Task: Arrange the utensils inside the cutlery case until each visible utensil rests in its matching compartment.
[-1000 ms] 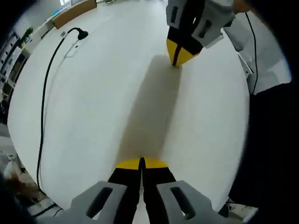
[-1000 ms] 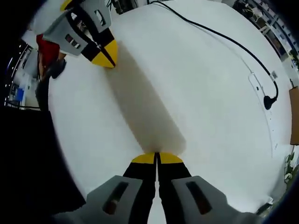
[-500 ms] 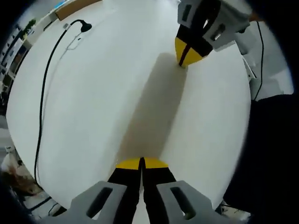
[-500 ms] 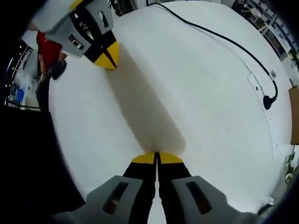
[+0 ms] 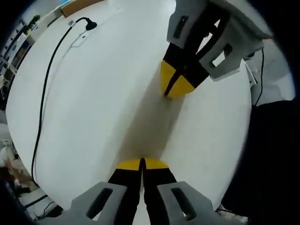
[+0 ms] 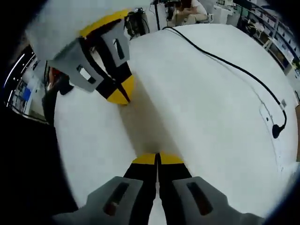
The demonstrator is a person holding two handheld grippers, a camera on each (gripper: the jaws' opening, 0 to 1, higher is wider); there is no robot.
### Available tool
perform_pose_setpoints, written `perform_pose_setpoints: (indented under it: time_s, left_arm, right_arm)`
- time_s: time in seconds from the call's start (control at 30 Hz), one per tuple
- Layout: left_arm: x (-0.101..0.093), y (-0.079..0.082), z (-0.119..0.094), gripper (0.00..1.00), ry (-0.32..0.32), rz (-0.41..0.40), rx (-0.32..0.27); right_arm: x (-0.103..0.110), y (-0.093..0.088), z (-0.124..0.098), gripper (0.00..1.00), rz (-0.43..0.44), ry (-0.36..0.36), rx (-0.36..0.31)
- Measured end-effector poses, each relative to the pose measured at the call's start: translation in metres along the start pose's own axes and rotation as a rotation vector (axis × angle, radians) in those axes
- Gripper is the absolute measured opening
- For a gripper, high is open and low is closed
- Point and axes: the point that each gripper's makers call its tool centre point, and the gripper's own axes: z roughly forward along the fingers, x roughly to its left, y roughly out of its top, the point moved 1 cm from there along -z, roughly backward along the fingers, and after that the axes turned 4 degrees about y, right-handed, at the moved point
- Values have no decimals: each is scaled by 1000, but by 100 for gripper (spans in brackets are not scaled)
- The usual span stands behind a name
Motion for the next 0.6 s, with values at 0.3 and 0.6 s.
perform_pose_setpoints:
  time_s: [0.3, 0.6]
  left_arm:
    - [0, 1, 1, 0, -24, -26, -10]
    - [3, -1, -1, 0, -96, -128, -116]
  right_arm:
    - [-4, -6, 4, 0, 53, 32, 36]
    - [-5, -9, 2, 0, 116, 67, -25]
